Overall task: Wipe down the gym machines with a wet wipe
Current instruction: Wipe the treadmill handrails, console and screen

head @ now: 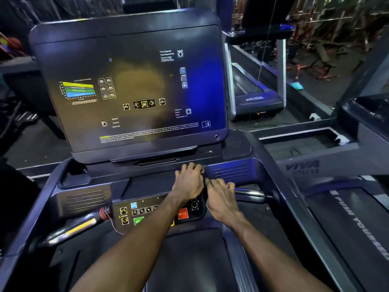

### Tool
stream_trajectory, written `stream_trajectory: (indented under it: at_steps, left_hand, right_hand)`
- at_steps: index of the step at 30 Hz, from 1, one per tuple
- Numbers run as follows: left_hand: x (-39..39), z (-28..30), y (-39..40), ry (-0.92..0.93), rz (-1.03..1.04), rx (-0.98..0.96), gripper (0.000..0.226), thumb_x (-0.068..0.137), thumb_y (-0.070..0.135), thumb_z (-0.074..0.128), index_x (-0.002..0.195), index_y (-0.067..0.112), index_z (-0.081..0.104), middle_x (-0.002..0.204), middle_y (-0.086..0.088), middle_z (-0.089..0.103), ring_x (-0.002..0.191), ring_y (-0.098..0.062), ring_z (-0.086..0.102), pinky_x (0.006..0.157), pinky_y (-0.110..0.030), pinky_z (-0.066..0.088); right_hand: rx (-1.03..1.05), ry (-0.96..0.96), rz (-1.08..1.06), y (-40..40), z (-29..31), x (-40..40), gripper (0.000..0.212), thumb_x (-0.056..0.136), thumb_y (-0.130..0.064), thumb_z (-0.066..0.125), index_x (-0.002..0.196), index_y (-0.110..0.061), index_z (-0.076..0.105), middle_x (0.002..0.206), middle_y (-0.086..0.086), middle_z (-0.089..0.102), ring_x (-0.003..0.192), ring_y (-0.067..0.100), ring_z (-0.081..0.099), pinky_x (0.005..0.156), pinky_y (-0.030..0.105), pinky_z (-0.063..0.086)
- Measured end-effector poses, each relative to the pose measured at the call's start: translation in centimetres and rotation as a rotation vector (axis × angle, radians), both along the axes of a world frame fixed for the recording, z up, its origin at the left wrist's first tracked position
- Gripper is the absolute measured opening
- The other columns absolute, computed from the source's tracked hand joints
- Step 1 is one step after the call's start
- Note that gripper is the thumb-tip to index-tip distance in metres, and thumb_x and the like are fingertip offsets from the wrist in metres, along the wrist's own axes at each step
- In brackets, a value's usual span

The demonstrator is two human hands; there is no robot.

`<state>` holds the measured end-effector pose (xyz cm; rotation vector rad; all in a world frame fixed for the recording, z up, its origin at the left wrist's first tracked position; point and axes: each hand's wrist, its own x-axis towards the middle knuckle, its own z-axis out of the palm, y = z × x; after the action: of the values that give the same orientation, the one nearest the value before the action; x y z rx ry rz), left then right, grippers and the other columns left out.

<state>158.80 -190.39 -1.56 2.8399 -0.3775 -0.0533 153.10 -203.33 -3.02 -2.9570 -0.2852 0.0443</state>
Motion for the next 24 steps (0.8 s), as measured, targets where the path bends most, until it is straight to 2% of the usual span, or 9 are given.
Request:
stream_trajectory:
  at_steps: [3,7,10,14,19,22,24]
  left_hand:
    - [0.2,0.1,-0.1,-0.003,-0.044,0.039,0.029,0.098,0.026,0.038,0.123,0.017,0.051,0.127,-0.008,0.051,0.113,-0.030,0.043,0.094,-0.051,0.040]
    - [0.7,0.3,-0.4,0.019,-0.120,0.074,0.032,0.096,0.023,0.041,0.124,0.015,0.053,0.127,-0.009,0.049,0.115,-0.031,0.042,0.096,-0.051,0.039]
    - [1.1,0.5,-1.2,0.046,-0.166,0.074,0.028,0.094,0.020,0.044,0.119,0.016,0.057,0.125,-0.010,0.049,0.115,-0.030,0.040,0.095,-0.050,0.037]
    - [1.3,0.4,-1.7,0.067,-0.158,0.053,0.028,0.092,0.020,0.046,0.117,0.017,0.058,0.125,-0.009,0.047,0.115,-0.031,0.041,0.095,-0.051,0.036]
    - [1.3,0.2,-1.3,0.041,-0.181,0.027,0.025,0.092,0.021,0.046,0.113,0.016,0.059,0.121,-0.008,0.049,0.111,-0.029,0.043,0.095,-0.053,0.039]
    - [1.3,0.1,-1.4,0.023,-0.171,0.026,0.025,0.094,0.023,0.043,0.110,0.015,0.061,0.118,-0.008,0.049,0.108,-0.028,0.044,0.093,-0.054,0.040]
    - [1.3,0.1,-1.6,0.012,-0.163,0.031,0.026,0.094,0.024,0.042,0.109,0.015,0.061,0.118,-0.007,0.049,0.107,-0.028,0.045,0.092,-0.053,0.040]
  right_hand:
    - [0.016,-0.073,-0.120,-2.2,-1.2,-0.5,0.036,0.086,-0.028,0.042,0.117,-0.025,0.060,0.112,-0.004,0.065,0.109,0.026,0.056,0.088,0.046,0.034]
    - [0.073,-0.087,-0.360,-5.4,-2.5,-0.4,0.044,0.085,-0.035,0.025,0.099,-0.026,0.066,0.101,-0.007,0.069,0.108,0.024,0.056,0.092,0.047,0.031]
    - [0.097,-0.078,-0.304,-3.0,-2.6,0.7,0.046,0.093,-0.040,0.023,0.093,-0.025,0.066,0.099,-0.006,0.068,0.107,0.021,0.056,0.098,0.049,0.032]
    - [0.123,-0.149,-0.251,-2.8,-3.1,-0.2,0.047,0.097,-0.045,0.021,0.094,-0.025,0.063,0.097,-0.007,0.065,0.105,0.022,0.058,0.099,0.054,0.034]
    - [-0.028,-0.138,-0.414,-10.0,-4.4,-2.3,0.058,0.095,-0.055,0.017,0.101,-0.022,0.063,0.105,-0.004,0.065,0.106,0.025,0.055,0.100,0.051,0.034]
    - [0.014,-0.144,-0.502,-8.5,-4.7,-1.4,0.060,0.096,-0.057,0.019,0.100,-0.018,0.064,0.105,0.001,0.066,0.109,0.026,0.054,0.104,0.053,0.032]
    - [0.077,-0.203,-0.465,-6.0,-4.9,-1.2,0.056,0.097,-0.056,0.021,0.101,-0.019,0.063,0.105,0.001,0.065,0.109,0.026,0.054,0.106,0.055,0.031]
